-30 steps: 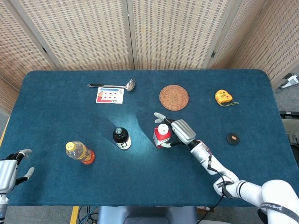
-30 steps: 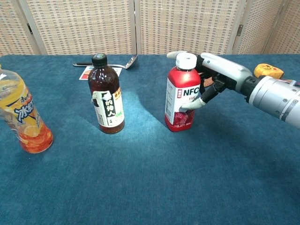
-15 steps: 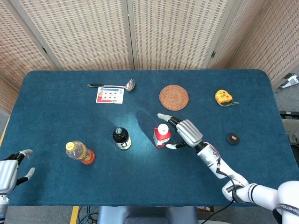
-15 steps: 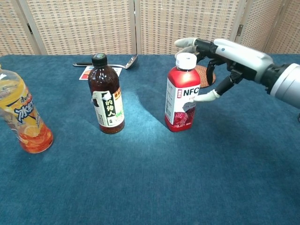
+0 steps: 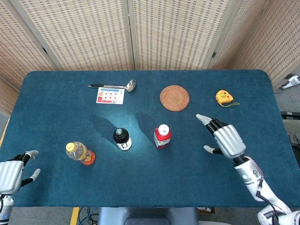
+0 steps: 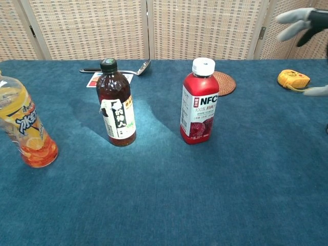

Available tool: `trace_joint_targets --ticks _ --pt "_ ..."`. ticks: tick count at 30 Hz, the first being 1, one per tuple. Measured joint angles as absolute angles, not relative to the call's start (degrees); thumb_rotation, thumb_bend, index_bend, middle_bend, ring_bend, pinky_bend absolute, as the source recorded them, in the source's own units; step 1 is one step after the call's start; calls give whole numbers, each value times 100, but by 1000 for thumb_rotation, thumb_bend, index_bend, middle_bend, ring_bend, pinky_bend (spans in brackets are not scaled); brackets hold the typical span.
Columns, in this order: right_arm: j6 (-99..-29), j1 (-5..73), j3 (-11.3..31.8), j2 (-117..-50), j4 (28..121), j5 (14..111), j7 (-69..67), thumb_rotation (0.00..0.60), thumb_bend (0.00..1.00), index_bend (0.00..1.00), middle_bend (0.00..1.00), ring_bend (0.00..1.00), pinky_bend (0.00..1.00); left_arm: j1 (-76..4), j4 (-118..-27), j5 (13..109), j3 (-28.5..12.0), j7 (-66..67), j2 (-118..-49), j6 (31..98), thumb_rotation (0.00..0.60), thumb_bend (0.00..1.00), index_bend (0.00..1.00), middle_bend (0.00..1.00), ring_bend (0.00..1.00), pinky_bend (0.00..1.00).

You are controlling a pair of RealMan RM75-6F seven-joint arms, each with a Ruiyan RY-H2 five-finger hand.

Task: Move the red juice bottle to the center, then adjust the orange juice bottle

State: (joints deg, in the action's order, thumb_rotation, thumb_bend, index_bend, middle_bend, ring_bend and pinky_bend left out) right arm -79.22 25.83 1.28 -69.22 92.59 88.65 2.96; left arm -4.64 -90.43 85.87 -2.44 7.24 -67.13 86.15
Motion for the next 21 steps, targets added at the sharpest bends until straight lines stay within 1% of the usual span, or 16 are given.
trace_joint_targets --ticks 6,9,11,13,17,21 --pt "-8687 1794 -202 -6641 9356 8996 478 600 0 48 222 237 546 -552 -9164 8652 -247 590 -6728 8518 600 227 477 443 457 640" --pt "-8976 1483 -359 -6543 9350 9160 461 600 0 55 226 237 546 -612 -9253 8664 -255 472 -6767 8436 600 223 412 408 456 640" --pt "-9151 1312 -437 -6498 9338 9292 445 600 0 55 227 237 546 -668 -9326 8673 -257 382 -6795 8348 600 188 349 366 446 636" --pt "-9307 1178 -487 -6473 9318 9429 405 600 0 55 229 237 547 -733 -9412 8679 -258 312 -6813 8243 600 151 292 327 410 607" --pt "-9542 977 -539 -6456 9236 9633 211 600 0 66 234 237 547 -850 -9605 8612 -280 247 -6820 8028 600 107 181 181 282 508" --pt "-9669 858 -532 -6438 9181 9771 125 600 0 73 239 236 547 -969 -9841 8361 -341 109 -6793 7738 600 96 132 97 180 423"
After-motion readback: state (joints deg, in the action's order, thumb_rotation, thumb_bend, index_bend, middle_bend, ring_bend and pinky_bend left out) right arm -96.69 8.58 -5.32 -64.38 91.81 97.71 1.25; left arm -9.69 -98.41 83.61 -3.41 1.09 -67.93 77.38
